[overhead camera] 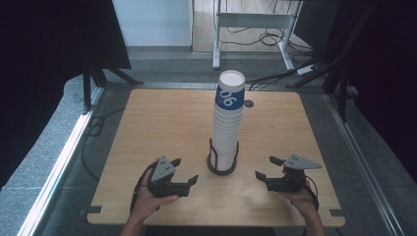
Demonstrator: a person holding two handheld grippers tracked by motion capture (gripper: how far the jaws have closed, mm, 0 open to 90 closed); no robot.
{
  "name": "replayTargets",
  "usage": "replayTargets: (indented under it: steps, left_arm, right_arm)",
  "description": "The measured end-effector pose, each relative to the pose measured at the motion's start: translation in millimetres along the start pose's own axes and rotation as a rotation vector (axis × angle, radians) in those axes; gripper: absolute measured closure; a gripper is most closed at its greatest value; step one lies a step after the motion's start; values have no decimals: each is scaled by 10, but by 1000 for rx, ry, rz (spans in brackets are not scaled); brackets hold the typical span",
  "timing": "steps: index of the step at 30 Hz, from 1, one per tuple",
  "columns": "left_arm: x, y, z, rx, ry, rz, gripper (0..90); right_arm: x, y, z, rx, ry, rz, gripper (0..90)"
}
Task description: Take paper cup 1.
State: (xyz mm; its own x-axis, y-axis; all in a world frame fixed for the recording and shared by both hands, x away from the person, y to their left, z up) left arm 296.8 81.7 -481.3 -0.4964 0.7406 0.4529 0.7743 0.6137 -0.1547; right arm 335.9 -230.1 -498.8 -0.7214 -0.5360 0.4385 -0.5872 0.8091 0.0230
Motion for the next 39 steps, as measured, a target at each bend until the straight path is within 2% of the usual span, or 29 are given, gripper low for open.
replayTargets:
  steps: [3, 6, 9, 14, 22, 34, 39]
  left_arm:
    - [0, 14, 11, 6, 0, -11, 181]
    - [50, -18, -7, -7, -23, 10, 179]
    - [116, -30, -29, -2, -48, 15, 180]
    - [151, -15, -19, -10, -37, 6, 180]
    - [195, 61, -36, -12, -58, 11, 175]
    - [231, 79, -64, 4, -70, -7, 175]
    - [223, 75, -104, 15, -88, 6, 167]
  right_arm:
    - [29, -23, -3, 4, -13, -2, 154]
    - [68, -80, -2, -20, -25, 6, 154]
    - [86, -138, -5, -42, -44, 29, 155]
    - [162, -162, -50, -52, -85, 20, 163]
    - [172, -207, -51, -62, -86, 20, 169]
    - [170, -166, -39, -29, -71, 21, 175]
    - [161, -148, -38, -24, -70, 7, 180]
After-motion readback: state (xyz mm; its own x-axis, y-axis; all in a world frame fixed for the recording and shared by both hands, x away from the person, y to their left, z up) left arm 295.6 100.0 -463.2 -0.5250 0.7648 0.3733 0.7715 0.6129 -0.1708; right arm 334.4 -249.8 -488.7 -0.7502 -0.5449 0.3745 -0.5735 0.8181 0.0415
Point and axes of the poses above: each handheld gripper's, and its own axes: x roughly backward along the jaws, z roughly out of its underside, y roughly to its left, the point moved 7 cm from there along -x, roughly forward along the jaws, and after that the axes turned 10 degrees about z, right-handed, at the moved point
